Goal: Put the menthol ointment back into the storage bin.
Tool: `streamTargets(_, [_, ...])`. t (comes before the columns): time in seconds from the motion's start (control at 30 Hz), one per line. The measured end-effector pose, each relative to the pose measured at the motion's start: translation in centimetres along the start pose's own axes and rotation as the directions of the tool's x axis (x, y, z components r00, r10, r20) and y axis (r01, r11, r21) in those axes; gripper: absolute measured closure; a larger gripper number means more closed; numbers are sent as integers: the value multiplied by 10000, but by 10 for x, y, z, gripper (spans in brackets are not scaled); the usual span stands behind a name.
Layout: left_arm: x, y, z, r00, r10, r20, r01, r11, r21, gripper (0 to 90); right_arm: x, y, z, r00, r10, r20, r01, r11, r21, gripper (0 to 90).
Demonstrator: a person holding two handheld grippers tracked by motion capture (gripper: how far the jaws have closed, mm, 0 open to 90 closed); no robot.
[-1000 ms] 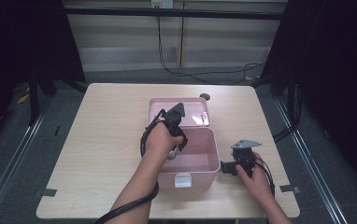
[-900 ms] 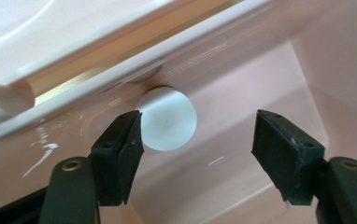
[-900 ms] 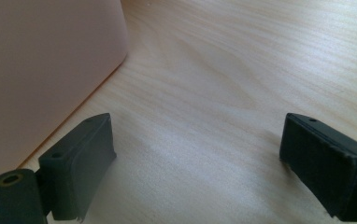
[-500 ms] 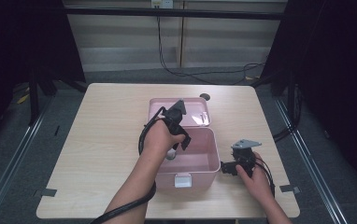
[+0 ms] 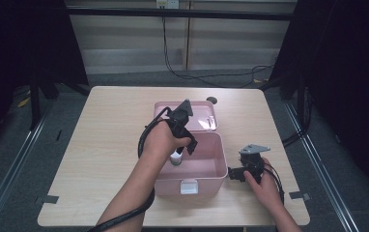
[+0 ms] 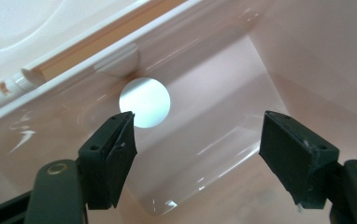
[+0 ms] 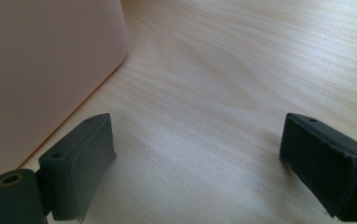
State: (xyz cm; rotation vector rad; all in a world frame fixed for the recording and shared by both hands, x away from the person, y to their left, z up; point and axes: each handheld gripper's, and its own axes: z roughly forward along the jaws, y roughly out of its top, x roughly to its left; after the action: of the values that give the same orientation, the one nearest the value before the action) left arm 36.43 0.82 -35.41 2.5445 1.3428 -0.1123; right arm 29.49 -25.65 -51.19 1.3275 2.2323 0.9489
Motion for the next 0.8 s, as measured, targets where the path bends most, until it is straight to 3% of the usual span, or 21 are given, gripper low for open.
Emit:
streamTargets(0.27, [-1, -7, -16, 9985, 477, 253, -474, 9988, -120, 263, 0, 0, 0, 10000, -19, 5, 19, 10000, -4, 95])
streamTargets(0.47, [3, -13, -27, 9962, 851, 199, -846, 9961, -239, 242, 0, 0, 0, 10000, -17, 5, 17, 10000, -8, 95])
streamTargets(0.8, [14, -20, -41, 9948, 1015, 127, -1010, 9943, -330, 238, 0, 0, 0, 10000, -16, 5, 16, 10000, -7, 95])
